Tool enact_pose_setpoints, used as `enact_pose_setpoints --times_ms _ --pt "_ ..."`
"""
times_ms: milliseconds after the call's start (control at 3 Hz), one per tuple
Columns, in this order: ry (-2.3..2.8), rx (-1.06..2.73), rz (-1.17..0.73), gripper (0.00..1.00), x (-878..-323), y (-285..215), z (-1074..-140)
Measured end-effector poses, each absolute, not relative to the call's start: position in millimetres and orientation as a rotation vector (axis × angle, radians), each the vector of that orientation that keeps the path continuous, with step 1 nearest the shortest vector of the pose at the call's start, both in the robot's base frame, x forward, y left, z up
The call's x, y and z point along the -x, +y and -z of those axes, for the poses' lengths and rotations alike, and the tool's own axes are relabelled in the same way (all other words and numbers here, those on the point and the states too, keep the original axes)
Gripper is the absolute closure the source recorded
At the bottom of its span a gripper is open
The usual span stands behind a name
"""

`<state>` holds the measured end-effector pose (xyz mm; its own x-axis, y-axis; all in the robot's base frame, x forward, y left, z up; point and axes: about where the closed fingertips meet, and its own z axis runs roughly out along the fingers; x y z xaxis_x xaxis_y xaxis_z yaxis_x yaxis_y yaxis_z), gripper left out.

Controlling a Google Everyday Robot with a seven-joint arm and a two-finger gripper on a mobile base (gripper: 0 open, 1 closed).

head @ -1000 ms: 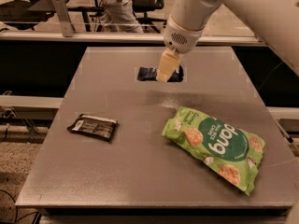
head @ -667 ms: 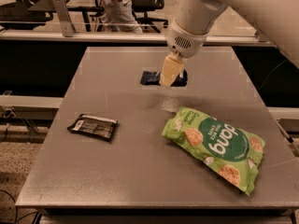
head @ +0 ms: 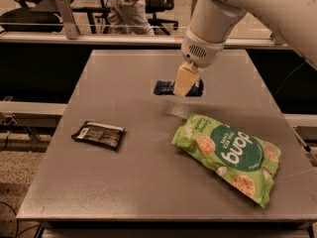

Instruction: Move rxbar blueberry near green rice chip bag

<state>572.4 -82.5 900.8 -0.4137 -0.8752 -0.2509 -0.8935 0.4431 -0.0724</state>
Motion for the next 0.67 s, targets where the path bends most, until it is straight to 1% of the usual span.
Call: enact_pose_setpoints --times_ms 333,667 --pt "2.441 1.534 -0.104 0.13 -573.0 -81.1 -900.7" --pt "2.438 1.535 -0.104 0.0 -573.4 -80.1 -900.4"
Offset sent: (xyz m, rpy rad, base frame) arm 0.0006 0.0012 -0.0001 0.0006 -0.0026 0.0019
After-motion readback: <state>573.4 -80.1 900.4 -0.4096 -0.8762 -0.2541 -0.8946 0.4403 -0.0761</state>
